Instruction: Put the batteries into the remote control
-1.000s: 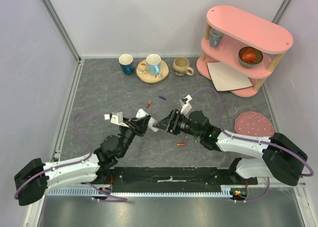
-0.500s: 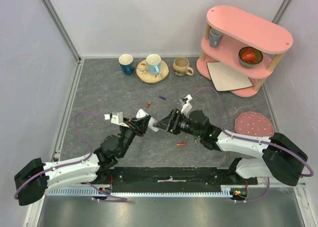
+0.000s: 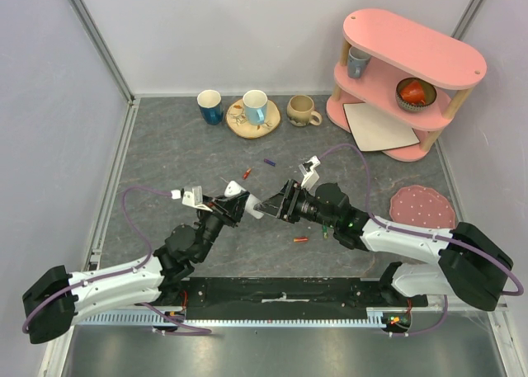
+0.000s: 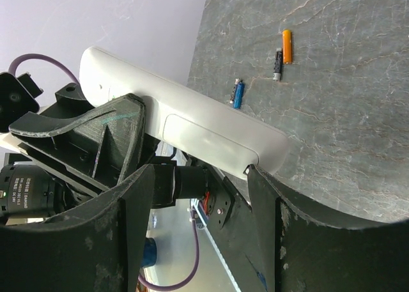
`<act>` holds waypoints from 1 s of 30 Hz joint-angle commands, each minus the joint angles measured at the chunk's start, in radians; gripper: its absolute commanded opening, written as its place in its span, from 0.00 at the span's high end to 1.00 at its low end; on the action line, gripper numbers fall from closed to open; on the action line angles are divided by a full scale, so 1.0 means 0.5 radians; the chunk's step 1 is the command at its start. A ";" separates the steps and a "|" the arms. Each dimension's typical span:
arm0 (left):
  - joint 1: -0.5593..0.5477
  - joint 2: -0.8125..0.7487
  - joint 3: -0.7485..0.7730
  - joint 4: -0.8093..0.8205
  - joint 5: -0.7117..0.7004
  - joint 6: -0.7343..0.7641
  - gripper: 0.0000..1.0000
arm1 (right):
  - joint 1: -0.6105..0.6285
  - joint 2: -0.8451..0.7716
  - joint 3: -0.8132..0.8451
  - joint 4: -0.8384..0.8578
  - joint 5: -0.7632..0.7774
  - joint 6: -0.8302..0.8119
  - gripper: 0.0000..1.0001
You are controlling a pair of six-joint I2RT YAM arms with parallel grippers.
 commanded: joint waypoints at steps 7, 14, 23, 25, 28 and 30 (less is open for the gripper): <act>-0.035 -0.032 0.044 -0.106 0.064 -0.068 0.98 | -0.009 -0.084 0.122 0.274 0.001 0.000 0.32; -0.035 -0.035 0.050 -0.121 0.043 -0.053 0.98 | -0.009 -0.096 0.116 0.267 0.004 0.003 0.32; -0.035 -0.038 0.050 -0.133 0.030 -0.050 0.98 | -0.012 -0.102 0.110 0.264 0.007 0.000 0.32; -0.032 -0.035 0.053 -0.136 0.024 -0.050 0.98 | -0.009 -0.099 0.106 0.267 0.007 0.000 0.32; -0.035 -0.010 0.072 -0.176 0.000 -0.050 0.98 | -0.009 -0.102 0.110 0.264 0.001 0.006 0.32; -0.032 -0.004 0.087 -0.194 -0.012 -0.059 0.98 | -0.012 -0.102 0.110 0.267 -0.002 0.006 0.32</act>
